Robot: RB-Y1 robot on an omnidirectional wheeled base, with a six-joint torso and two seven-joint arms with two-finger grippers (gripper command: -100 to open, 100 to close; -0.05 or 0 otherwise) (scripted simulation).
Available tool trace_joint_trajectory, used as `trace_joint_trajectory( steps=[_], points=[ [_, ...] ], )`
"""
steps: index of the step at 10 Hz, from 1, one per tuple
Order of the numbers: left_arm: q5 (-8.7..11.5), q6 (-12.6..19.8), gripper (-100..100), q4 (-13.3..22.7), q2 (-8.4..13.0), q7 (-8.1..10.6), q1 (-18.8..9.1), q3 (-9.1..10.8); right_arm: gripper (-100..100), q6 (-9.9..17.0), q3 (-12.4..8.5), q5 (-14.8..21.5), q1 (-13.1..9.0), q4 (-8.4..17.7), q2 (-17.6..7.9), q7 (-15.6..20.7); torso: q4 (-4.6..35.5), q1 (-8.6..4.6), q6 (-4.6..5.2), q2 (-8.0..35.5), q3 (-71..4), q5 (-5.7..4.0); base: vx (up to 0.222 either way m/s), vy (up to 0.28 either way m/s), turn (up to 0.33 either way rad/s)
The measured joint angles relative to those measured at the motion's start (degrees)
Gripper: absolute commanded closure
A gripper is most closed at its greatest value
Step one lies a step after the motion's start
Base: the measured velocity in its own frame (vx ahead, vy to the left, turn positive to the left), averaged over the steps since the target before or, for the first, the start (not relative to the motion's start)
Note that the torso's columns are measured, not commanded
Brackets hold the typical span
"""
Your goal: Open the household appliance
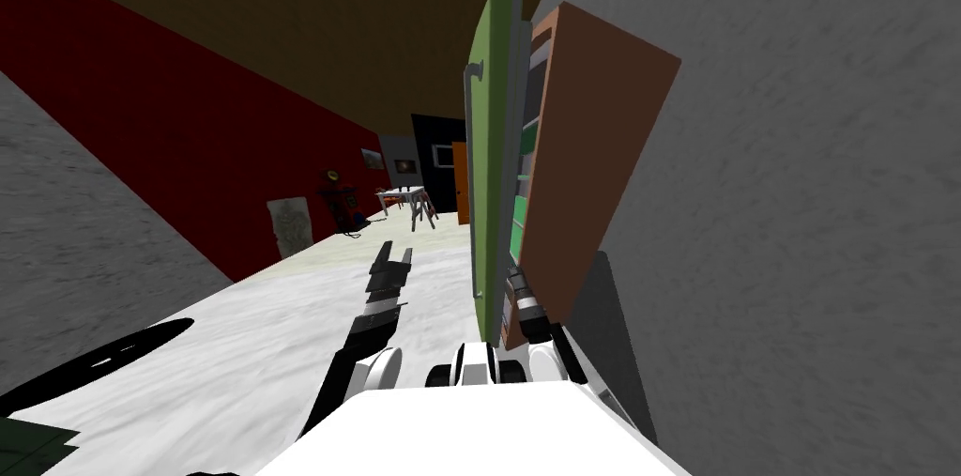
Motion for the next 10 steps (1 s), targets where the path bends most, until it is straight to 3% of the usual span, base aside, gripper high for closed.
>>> trace_joint_trajectory(
  steps=[5, 9, 10],
  points=[
    [0.0, 0.0, 0, 0.0, 0.0, 0.0, 0.0, 0.01, -100, 1.4, 1.5, -5.0, -2.8, 1.1, -2.0, -7.0, 0.3, -0.98, 0.54, 0.9, 0.6, -0.19, -0.007, 0.068, 0.013],
    [0.0, 0.0, 0, 0.0, 0.0, 0.0, 0.0, 0.01, -100, 3.8, 0.1, -7.0, -2.8, -1.0, -3.1, -6.2, 0.3, -0.64, 0.53, 1.1, 0.6, -0.08, 0.066, 0.047, -0.061],
    [0.0, 0.0, 0, 0.0, 0.0, 0.0, 0.0, 0.01, 100, 4.0, 0.0, -7.1, -2.8, -1.1, -3.1, -6.2, 0.4, -0.78, 0.53, 1.3, 0.8, -0.12, -0.06, -0.052, 0.124]
  ],
)
